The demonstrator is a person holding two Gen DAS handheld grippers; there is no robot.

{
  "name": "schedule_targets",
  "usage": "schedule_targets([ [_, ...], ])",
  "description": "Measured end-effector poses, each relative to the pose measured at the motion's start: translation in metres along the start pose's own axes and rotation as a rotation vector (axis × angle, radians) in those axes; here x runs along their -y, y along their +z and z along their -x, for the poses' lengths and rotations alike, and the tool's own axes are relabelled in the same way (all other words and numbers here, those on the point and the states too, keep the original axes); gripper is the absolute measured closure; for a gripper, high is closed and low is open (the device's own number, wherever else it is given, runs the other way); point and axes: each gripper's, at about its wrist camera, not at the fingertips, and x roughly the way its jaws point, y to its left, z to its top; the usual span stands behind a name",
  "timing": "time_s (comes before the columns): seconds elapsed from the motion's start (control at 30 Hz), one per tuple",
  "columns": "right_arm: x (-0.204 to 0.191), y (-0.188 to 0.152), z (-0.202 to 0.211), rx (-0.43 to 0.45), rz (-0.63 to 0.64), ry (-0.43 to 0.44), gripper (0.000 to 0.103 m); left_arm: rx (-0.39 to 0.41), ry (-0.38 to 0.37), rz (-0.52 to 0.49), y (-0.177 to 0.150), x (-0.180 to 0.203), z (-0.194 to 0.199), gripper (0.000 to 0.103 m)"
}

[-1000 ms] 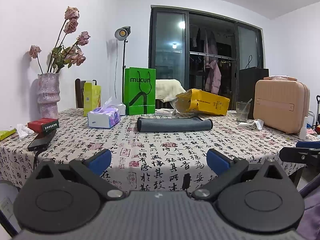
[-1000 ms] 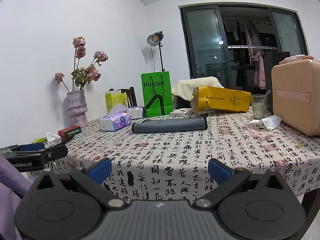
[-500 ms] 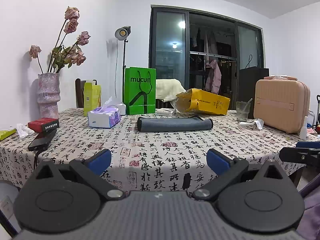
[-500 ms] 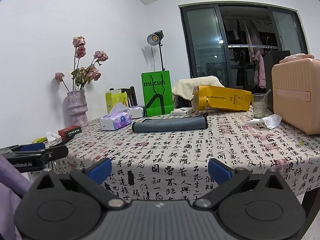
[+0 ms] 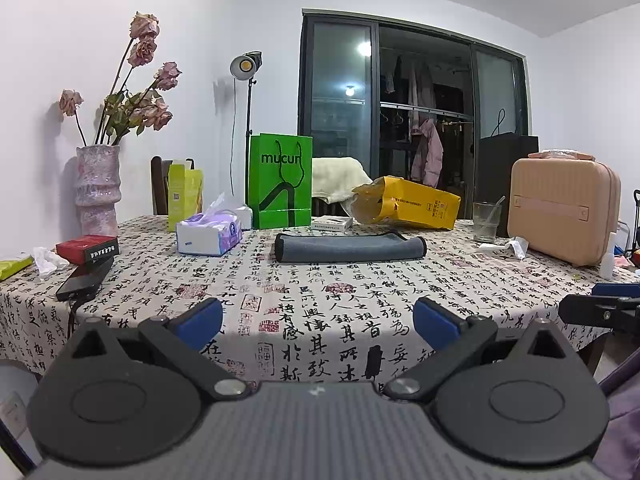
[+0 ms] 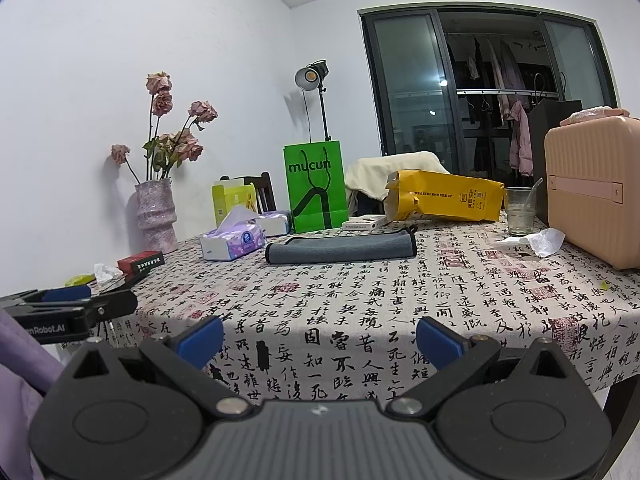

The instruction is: Fold towel

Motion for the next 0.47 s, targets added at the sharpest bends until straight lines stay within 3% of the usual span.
schedule_targets([
  [0.47, 0.0010, -0.0015, -0.0017, -0.001, 0.001, 0.004, 0.000, 0.007, 0.021, -0.004, -0.0003, 0.0002, -0.0021, 0.000],
])
